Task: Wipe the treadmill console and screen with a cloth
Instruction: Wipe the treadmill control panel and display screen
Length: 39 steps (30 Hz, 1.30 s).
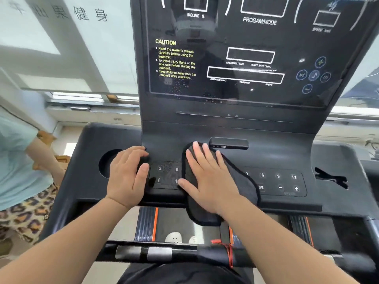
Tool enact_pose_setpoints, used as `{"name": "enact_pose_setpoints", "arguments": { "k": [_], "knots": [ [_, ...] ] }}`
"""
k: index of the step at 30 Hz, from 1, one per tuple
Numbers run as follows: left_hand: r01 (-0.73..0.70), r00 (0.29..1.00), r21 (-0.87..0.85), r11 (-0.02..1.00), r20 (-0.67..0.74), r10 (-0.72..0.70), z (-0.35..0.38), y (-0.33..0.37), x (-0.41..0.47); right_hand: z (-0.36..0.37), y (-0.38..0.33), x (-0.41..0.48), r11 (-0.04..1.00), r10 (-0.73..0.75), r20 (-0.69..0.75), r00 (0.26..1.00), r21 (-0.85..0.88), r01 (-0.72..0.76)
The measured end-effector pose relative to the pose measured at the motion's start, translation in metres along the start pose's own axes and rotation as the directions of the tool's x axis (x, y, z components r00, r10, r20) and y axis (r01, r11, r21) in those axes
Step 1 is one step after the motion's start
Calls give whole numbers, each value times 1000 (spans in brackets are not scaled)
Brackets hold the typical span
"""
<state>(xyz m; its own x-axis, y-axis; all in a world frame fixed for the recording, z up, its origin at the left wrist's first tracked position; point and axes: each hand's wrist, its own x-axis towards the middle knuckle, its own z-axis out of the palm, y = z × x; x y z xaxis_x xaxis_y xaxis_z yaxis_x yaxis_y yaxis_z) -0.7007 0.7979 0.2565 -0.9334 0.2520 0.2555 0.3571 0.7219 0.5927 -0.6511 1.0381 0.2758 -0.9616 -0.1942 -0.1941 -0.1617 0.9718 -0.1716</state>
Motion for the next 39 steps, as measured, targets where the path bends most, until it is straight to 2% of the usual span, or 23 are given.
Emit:
{"name": "enact_pose_setpoints", "arguments": {
  "k": [2,4,7,10,12,15,20,22,27,32,35,39],
  "knots": [
    [8,1000,50,999,9,-8,1,0,0,1,-15,6,1000,6,0,1000,25,-6],
    [13,1000,87,996,9,-14,2,1,0,7,-30,0,993,-112,28,993,30,111],
    [5,1000,115,993,-5,-4,1,5,-1,20,-33,-21,948,-318,62,946,-4,319],
    [0,1000,125,992,15,-2,-1,6,-2,26,-17,-37,922,-387,23,922,-18,387],
    [-13,999,136,991,44,7,-1,5,-3,22,-4,-37,952,-304,9,953,-20,304],
    [-44,995,160,986,101,28,-4,3,-2,7,6,-20,998,-57,23,998,2,57],
    [-184,973,228,956,180,145,-25,-9,13,1,-25,2,982,189,-12,982,25,-189],
    [-231,956,271,935,243,166,-36,-23,21,4,-45,9,983,183,-15,983,28,-183],
    [-295,911,363,884,386,146,-48,-65,47,9,-76,15,1000,16,42,999,-6,-15],
    [-294,894,364,884,431,120,-47,-76,53,22,-79,-23,998,-45,84,995,-41,49],
    [-318,885,348,882,442,145,-44,-77,56,19,-57,-28,994,97,64,993,-64,-93],
    [-311,889,337,888,434,147,-43,-80,54,6,-52,13,918,397,1,918,10,-397]
  ]
}}
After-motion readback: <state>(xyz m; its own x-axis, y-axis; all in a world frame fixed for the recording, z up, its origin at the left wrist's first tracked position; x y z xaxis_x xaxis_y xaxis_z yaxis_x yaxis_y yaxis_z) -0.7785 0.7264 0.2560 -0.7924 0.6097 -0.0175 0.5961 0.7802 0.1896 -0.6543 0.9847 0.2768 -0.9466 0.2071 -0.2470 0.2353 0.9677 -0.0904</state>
